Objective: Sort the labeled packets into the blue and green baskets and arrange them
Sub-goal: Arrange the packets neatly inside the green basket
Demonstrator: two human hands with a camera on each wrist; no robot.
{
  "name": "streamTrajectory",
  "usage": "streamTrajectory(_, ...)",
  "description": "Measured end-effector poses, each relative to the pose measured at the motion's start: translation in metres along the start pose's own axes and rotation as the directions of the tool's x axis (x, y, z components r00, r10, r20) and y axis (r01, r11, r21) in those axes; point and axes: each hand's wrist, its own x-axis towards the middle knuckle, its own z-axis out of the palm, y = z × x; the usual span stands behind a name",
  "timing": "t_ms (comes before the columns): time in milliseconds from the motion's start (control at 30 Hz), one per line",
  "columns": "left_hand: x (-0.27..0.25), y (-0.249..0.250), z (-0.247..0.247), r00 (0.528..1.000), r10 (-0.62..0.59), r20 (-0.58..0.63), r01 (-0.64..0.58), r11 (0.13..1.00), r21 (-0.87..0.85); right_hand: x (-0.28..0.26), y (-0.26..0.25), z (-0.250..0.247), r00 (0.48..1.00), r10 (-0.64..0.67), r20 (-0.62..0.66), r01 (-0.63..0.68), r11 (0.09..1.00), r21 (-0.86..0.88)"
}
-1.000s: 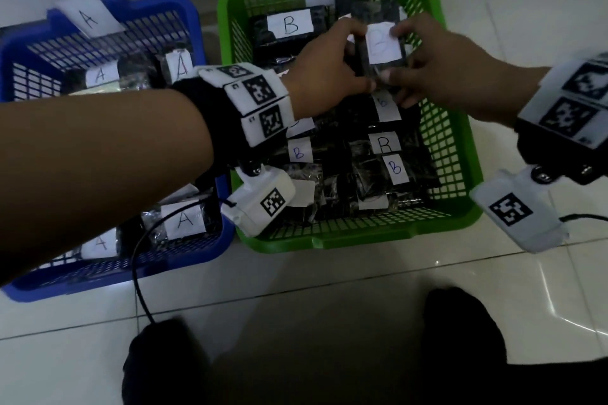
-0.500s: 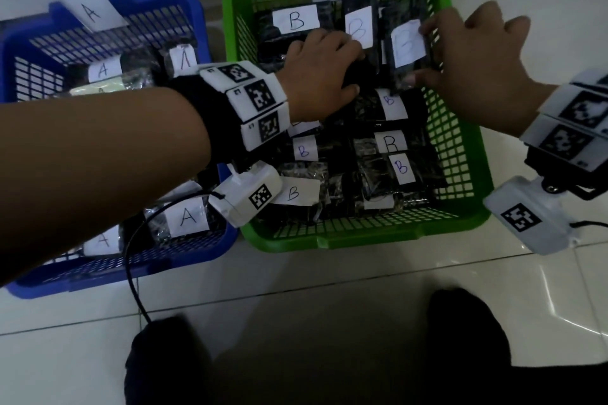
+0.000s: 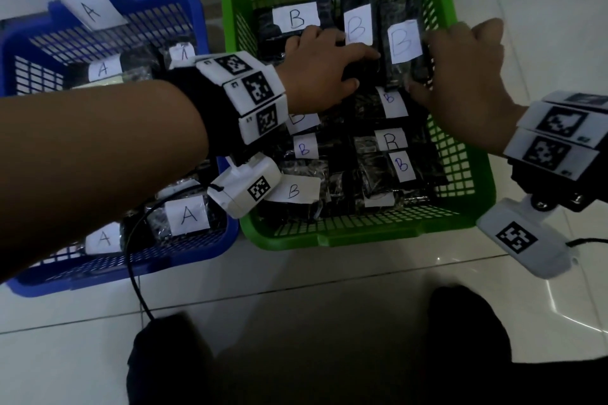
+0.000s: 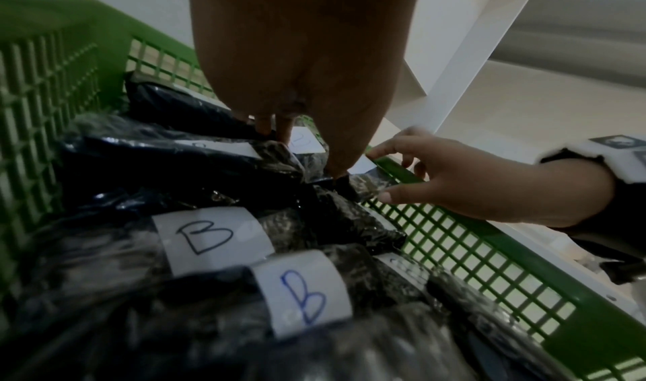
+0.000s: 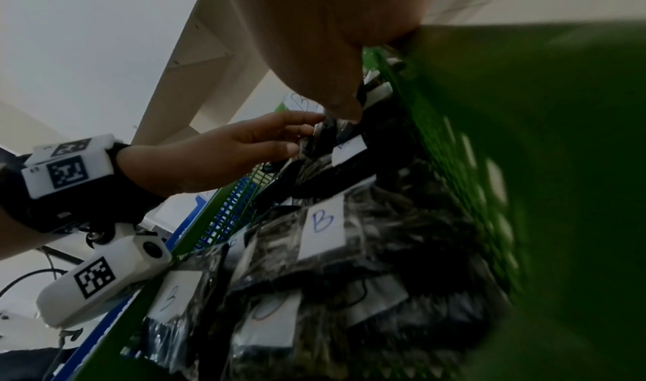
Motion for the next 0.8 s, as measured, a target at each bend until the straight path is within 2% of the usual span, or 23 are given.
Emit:
streamTrajectory(67,0.0,-0.003,-0.002,1.0,0.002,0.003,-0.002,1.0,-0.004,0.002,0.002,0.002,0.999,-0.027,-0.029,0.026,0.999,-0.047)
streamTrajectory(200,-0.001,-0.004,-0.005,0.999,-0.004,0.038,0.001,0.998,0.066,0.005,0.01,0.002,0.997,-0.055,0.057,0.067,0.972,-0.223)
streamTrajectory(300,-0.001,0.0,-0.006,0.996,-0.023,0.083,0.014,0.995,0.102,-0.001,0.013,0.0,0.983,-0.152,0.107,0.175,0.95,-0.257)
streamTrajectory(400,0.0,0.001,-0.009,0.993,-0.044,0.108,0.045,0.999,-0.007,-0.004,0.013,0.001,0.964,-0.222,0.15,0.256,0.927,-0.274)
streamTrajectory(567,0.004,0.0,-0.012,0.995,-0.073,0.063,0.085,0.976,-0.202,-0.003,0.014,-0.002,0.952,-0.197,0.234,0.247,0.946,-0.209)
streamTrajectory(733,0.005,0.008,-0.011,0.992,-0.12,-0.039,0.101,0.94,-0.325,-0.002,0.012,-0.005,0.945,-0.186,0.268,0.245,0.947,-0.207)
streamTrajectory(800,0.004,0.007,-0.013,0.989,-0.144,-0.044,0.118,0.923,-0.368,-0.001,0.012,-0.006,0.943,-0.181,0.279,0.238,0.953,-0.188)
